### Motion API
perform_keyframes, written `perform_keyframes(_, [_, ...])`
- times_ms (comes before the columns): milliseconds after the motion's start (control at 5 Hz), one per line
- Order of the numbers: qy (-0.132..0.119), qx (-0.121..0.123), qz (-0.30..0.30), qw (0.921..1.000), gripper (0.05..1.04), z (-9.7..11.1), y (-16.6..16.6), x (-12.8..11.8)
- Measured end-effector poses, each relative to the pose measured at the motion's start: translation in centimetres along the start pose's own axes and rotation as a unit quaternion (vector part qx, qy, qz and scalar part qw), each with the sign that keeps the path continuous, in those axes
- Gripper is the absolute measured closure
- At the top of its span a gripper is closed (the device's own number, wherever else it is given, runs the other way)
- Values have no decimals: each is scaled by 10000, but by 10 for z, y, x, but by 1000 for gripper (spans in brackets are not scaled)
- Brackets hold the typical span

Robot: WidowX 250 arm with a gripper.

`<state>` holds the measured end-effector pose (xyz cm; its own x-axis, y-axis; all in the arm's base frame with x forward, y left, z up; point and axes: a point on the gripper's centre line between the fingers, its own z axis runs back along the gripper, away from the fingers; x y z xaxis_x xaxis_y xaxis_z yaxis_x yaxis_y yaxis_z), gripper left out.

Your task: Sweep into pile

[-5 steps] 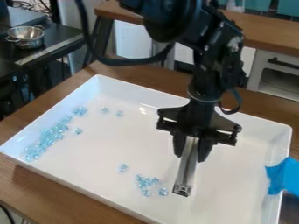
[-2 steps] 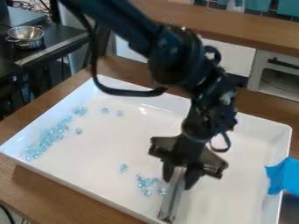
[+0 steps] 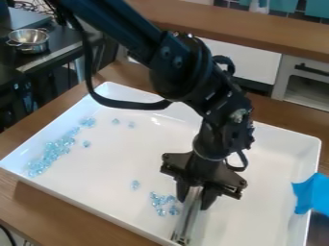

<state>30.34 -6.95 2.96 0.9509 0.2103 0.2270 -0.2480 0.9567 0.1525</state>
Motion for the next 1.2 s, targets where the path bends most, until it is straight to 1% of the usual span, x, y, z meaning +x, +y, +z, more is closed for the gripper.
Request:
perform_keyframes(200, [99, 266, -6, 9996, 697, -6, 30, 9])
perform_keyframes(400, [110, 498, -190, 9985, 702, -12, 55, 15])
perform_keyframes(600, [36, 618, -244, 9978, 702, -19, 85, 22])
perform_keyframes(800, [-131, 709, -357, 9968, 702, -24, 113, 24])
perform_keyframes(1000, [-243, 759, -512, 9955, 702, -28, 141, 19])
perform_keyframes(1200, [-221, 744, -620, 9951, 702, -31, 164, 18])
